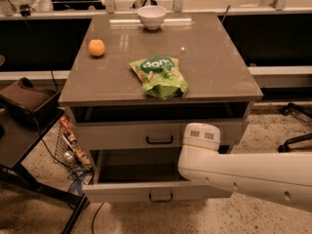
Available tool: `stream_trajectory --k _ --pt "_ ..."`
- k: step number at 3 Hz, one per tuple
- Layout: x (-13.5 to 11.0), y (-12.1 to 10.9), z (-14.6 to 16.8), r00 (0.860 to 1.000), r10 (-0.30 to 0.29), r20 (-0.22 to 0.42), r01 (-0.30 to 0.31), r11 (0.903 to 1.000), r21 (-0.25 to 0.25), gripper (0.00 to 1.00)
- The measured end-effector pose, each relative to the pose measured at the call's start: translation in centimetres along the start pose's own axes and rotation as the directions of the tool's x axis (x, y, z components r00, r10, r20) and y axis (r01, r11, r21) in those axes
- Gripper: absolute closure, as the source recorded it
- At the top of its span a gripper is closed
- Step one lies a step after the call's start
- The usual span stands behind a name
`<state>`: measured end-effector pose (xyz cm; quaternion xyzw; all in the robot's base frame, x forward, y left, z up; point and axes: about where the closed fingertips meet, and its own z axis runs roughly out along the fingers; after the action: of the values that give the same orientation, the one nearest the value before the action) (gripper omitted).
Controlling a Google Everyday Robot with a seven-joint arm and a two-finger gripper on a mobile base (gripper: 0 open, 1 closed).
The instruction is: Open middle drawer
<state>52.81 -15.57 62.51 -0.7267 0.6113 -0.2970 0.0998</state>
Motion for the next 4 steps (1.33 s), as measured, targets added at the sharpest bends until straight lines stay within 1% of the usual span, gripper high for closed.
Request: stream_trajectory --k 1,2,3,4 --pt "0.1 0.0 2.0 0.998 0.022 0.050 -0.020 0.9989 -0.043 1.00" --pt "0.5 0.7 7.1 0.985 0.092 0.148 -0.072 0.9882 -0.135 1.00" --pt "0.1 2.4 11.9 0.965 0.145 0.220 -0.097 0.9712 -0.218 1.00" --pt "-0.2 4.9 14.3 0.944 0.189 0.270 -0.116 0.9569 -0.266 1.00"
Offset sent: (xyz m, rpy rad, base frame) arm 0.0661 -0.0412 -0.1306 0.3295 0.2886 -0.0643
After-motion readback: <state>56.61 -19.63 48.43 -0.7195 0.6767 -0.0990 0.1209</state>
